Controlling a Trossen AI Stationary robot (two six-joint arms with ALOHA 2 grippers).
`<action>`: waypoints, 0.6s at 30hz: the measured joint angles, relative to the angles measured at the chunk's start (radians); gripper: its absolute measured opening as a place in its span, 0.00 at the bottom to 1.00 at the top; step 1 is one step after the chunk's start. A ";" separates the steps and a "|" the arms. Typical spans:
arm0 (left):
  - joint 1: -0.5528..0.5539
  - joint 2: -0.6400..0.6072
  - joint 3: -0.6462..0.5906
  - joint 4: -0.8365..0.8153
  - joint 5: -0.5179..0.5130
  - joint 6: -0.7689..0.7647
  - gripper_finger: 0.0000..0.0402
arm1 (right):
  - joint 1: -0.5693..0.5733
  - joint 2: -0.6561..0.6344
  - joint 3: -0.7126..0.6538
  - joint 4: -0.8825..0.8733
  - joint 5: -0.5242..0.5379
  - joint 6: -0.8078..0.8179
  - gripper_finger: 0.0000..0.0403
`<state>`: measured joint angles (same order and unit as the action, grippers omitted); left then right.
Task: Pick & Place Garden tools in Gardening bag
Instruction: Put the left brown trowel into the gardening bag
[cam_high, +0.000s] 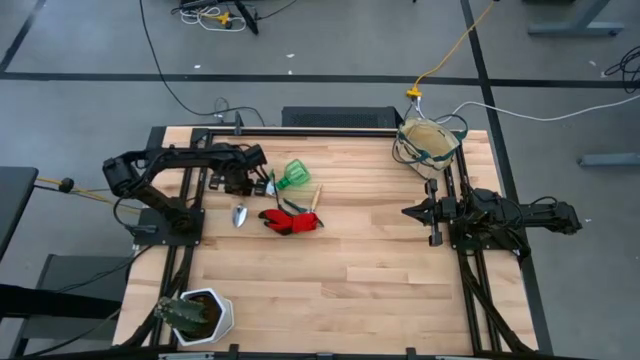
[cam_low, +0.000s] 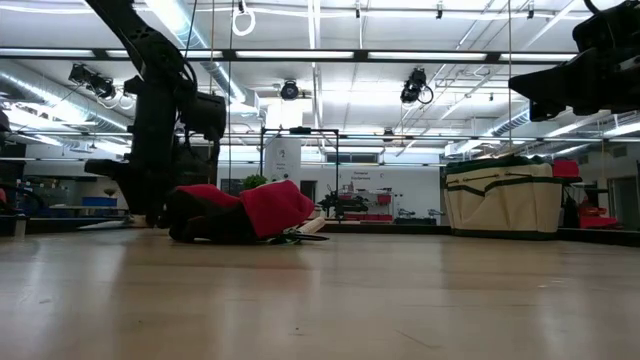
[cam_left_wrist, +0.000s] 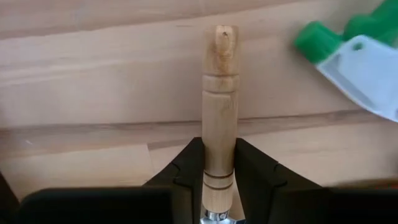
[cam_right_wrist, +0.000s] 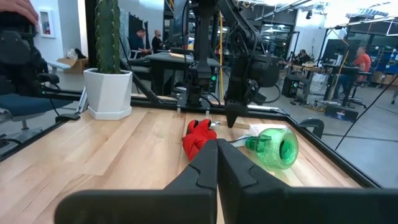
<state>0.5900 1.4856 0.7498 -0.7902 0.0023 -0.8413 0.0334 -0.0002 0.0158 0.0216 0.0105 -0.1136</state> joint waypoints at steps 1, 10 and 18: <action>0.000 -0.010 0.000 -0.001 0.007 0.000 0.19 | 0.000 0.000 0.000 0.000 0.000 0.000 0.01; 0.000 -0.101 0.059 -0.044 0.012 0.013 0.19 | 0.000 0.000 0.000 0.000 0.000 0.000 0.01; 0.000 -0.135 0.191 -0.043 -0.009 0.071 0.19 | 0.000 0.000 0.000 0.000 0.000 0.000 0.01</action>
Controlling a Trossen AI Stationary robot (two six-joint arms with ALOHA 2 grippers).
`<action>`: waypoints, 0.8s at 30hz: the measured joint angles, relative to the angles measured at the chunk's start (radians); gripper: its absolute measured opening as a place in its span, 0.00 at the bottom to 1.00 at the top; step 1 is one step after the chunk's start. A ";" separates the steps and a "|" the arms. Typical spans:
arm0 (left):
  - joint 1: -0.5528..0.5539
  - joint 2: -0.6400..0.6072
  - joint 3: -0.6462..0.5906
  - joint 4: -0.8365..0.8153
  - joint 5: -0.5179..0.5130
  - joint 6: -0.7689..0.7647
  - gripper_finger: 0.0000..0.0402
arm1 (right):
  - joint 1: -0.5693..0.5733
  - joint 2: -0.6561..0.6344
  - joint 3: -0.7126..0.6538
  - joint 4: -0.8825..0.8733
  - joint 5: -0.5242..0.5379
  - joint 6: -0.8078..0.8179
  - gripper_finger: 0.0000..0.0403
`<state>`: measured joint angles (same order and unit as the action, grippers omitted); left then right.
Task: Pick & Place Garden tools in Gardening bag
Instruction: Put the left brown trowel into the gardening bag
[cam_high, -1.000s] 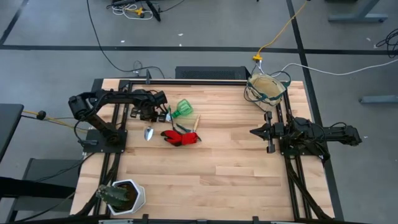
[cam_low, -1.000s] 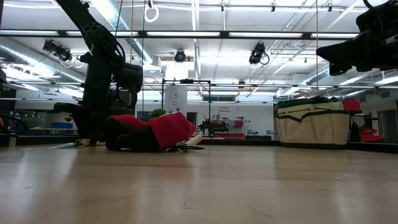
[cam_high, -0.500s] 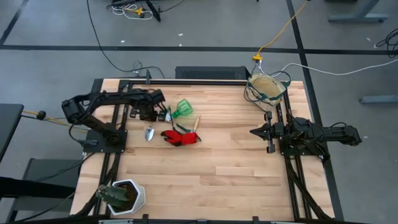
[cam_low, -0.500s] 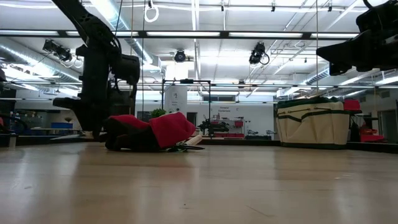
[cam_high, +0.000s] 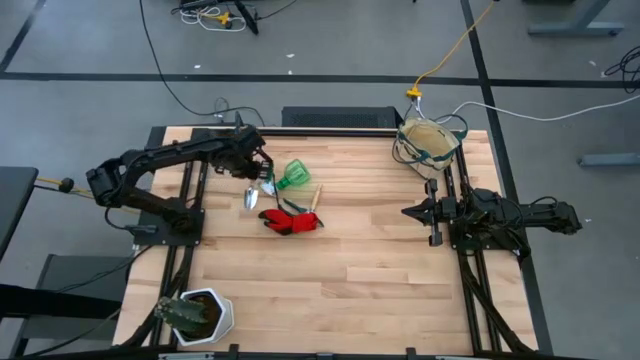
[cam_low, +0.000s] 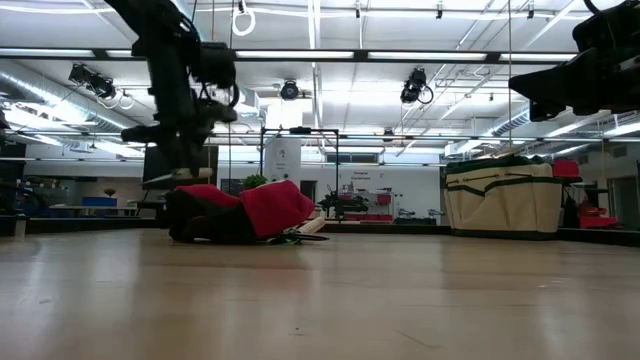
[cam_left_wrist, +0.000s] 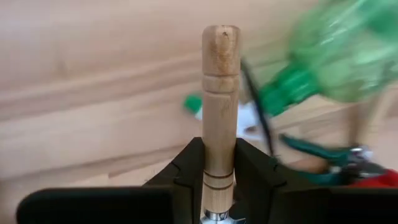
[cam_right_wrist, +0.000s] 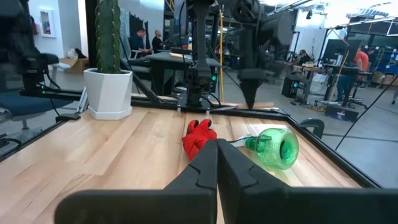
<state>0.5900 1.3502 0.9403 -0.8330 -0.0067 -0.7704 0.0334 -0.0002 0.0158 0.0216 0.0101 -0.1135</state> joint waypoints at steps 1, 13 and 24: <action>0.000 0.000 0.018 -0.004 0.000 0.018 0.19 | 0.000 0.000 0.000 0.000 0.000 0.000 0.01; -0.001 0.000 0.237 0.004 0.000 0.207 0.19 | 0.000 0.000 0.000 0.000 0.000 0.000 0.01; -0.063 0.000 0.292 0.072 0.000 0.297 0.19 | 0.000 0.000 0.000 0.000 0.000 0.000 0.01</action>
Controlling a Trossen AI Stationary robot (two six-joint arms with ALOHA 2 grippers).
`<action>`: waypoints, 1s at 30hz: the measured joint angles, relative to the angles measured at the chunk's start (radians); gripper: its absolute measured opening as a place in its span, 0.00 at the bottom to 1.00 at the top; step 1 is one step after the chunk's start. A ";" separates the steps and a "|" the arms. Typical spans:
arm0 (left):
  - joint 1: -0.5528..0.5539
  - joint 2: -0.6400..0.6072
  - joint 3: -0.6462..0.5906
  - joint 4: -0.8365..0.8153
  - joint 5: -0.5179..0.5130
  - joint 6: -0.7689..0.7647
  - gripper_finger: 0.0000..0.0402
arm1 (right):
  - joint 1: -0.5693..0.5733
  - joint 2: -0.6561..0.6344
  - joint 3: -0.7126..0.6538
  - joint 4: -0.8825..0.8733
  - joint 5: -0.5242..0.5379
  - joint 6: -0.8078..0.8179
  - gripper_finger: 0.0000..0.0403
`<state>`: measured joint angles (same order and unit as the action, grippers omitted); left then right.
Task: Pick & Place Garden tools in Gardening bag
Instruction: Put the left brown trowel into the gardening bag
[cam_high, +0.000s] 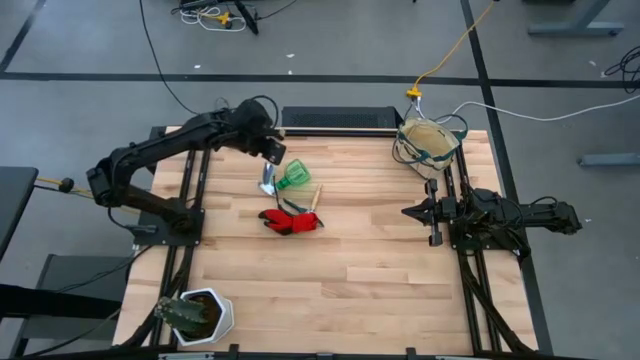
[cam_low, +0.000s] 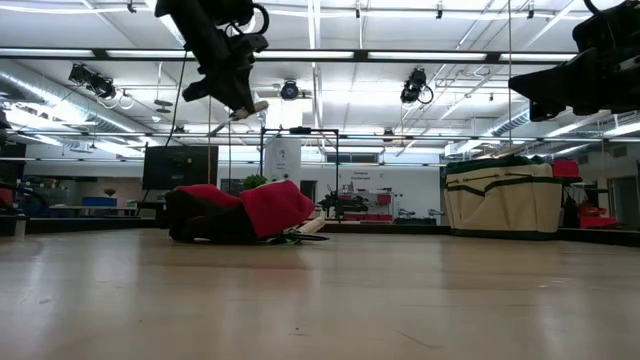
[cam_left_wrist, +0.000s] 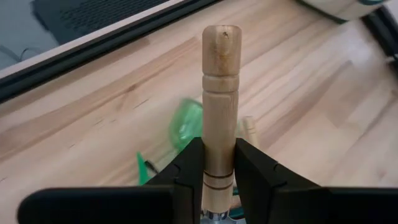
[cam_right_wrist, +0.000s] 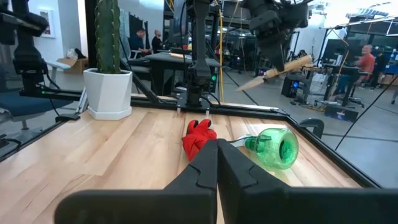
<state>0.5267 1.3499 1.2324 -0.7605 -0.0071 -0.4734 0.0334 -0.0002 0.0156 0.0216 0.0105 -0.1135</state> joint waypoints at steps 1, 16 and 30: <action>-0.012 0.000 0.000 0.011 0.000 0.008 0.19 | 0.000 0.000 0.000 0.000 0.000 0.000 0.01; -0.225 0.000 0.000 0.207 0.032 0.155 0.19 | 0.000 0.000 0.000 0.000 0.000 0.000 0.01; -0.313 0.000 0.000 0.388 0.119 0.254 0.19 | 0.000 0.000 0.000 0.000 0.000 0.000 0.01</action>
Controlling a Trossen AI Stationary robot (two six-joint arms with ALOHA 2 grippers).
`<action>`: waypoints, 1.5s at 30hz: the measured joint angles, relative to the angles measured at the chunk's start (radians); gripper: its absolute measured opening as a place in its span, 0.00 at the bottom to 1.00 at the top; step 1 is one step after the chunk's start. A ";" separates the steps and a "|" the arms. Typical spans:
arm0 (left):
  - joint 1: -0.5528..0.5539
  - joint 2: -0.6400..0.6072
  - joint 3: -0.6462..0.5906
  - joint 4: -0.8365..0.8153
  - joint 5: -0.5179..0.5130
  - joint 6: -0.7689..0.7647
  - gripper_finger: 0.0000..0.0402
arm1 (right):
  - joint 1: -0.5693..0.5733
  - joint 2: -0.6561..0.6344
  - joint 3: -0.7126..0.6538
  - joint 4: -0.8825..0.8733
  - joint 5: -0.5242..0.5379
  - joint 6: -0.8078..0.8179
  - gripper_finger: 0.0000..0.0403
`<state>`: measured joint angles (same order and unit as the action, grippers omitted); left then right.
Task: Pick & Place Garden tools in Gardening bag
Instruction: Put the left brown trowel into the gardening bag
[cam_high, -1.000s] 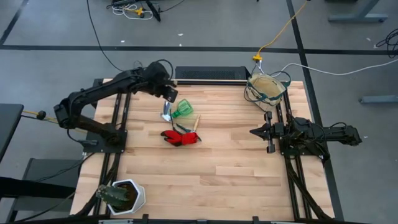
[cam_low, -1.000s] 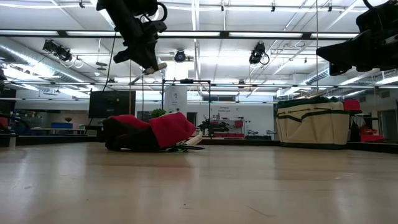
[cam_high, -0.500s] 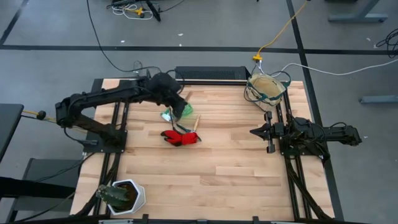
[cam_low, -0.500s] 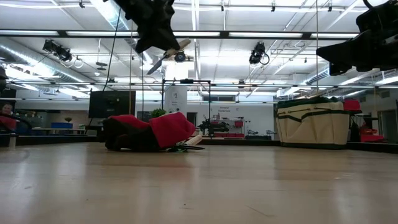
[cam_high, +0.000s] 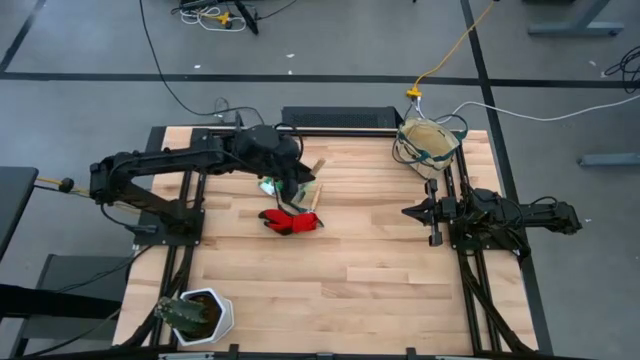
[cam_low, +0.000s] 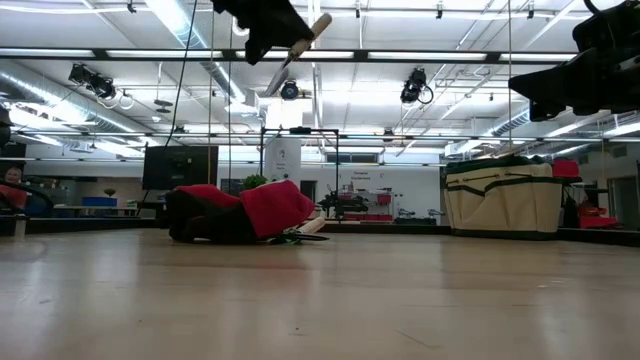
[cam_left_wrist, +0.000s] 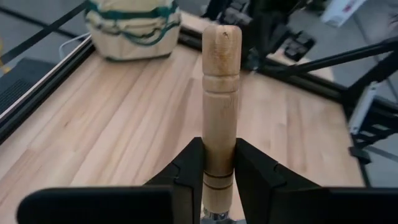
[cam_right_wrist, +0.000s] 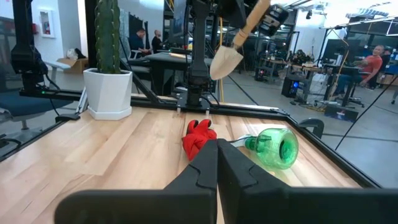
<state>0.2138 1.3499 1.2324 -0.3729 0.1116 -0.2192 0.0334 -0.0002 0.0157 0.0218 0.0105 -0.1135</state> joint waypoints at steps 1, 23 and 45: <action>0.000 0.000 0.000 0.013 0.010 0.007 0.19 | 0.000 0.000 0.000 0.000 0.000 0.000 0.01; -0.029 -0.001 0.143 0.070 0.045 0.160 0.19 | 0.000 0.000 0.000 0.000 0.000 0.000 0.01; -0.033 0.000 0.144 0.135 0.036 0.210 0.19 | 0.000 0.000 0.000 0.000 0.000 0.000 0.01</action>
<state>0.1807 1.3495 1.3762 -0.2378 0.1478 -0.0089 0.0334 -0.0002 0.0157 0.0216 0.0103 -0.1135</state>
